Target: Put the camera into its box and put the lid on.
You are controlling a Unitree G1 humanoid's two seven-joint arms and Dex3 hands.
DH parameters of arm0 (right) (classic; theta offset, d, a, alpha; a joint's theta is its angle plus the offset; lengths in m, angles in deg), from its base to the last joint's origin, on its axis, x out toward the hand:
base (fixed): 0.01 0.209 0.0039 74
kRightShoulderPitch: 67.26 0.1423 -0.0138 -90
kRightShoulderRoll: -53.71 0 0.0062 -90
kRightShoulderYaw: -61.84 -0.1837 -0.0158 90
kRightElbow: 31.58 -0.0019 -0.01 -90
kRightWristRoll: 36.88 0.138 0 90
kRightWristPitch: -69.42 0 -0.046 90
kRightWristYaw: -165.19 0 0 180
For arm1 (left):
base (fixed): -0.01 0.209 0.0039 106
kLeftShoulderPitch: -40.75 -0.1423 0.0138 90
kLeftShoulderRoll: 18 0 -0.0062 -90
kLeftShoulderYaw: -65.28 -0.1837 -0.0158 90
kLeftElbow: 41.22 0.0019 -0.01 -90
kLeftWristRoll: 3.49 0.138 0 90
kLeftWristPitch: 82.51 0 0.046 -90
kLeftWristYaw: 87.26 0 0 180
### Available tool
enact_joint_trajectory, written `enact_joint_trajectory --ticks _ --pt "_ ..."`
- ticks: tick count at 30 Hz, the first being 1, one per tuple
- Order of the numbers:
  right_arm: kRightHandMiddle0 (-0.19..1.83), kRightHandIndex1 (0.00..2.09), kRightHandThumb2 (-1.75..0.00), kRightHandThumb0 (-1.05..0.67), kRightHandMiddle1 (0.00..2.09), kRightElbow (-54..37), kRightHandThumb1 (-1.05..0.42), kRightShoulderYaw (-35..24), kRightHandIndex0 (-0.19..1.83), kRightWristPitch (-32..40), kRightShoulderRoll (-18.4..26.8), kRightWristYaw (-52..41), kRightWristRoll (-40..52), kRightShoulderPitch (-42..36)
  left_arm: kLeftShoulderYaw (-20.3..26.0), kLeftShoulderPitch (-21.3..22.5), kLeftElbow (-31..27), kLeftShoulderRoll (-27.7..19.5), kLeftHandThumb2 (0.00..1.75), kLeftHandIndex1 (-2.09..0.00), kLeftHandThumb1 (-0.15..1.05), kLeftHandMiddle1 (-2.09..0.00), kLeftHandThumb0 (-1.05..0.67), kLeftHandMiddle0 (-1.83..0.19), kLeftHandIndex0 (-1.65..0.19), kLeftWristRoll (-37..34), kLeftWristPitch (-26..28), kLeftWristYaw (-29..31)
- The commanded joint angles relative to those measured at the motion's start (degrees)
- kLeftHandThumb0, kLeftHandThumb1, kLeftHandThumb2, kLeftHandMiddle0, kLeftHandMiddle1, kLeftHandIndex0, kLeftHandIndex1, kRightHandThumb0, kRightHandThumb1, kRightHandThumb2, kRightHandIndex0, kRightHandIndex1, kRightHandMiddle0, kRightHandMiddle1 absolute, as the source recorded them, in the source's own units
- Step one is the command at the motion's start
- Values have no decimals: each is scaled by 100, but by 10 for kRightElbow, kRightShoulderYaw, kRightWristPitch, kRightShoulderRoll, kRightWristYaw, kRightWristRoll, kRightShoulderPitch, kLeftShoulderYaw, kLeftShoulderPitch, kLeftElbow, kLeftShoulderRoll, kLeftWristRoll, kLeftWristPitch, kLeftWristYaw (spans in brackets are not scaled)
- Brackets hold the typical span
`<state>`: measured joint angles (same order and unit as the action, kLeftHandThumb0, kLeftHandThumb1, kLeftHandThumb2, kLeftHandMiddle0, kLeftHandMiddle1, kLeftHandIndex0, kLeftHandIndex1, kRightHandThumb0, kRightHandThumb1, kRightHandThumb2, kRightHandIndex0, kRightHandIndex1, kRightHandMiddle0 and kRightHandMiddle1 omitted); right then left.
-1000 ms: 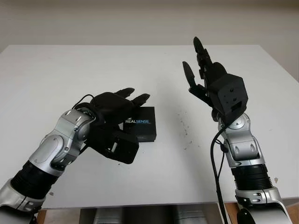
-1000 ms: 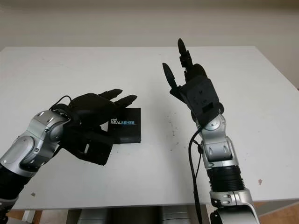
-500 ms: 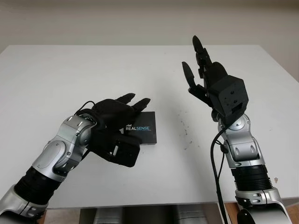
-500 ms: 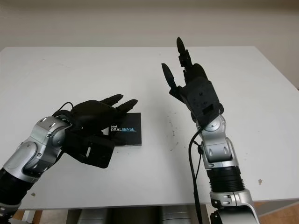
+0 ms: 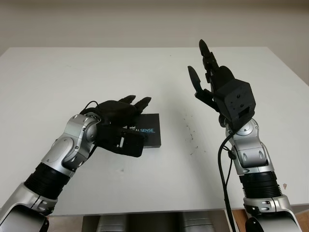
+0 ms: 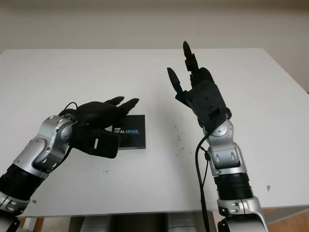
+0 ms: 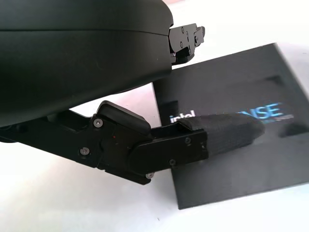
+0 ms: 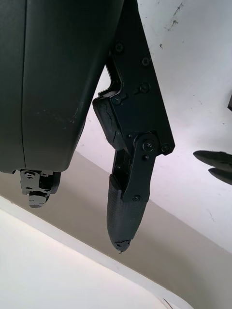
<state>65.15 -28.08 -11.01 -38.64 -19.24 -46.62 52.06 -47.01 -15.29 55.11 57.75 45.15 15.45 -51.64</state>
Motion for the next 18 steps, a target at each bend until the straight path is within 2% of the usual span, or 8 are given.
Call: enact_joint_trajectory --ticks 1,18 --pt "-7 5 -60 -76 5 -13 -105 -3 -8 5 0 -1 5 3 -7 23 10 2 68 0 105 0 -88 19 19 8 -4 -15" --pt "-4 6 -58 -77 6 3 -105 1 -5 -20 -2 5 3 5 -14 91 112 22 68 0 105 0 -85 19 19 9 2 -60"
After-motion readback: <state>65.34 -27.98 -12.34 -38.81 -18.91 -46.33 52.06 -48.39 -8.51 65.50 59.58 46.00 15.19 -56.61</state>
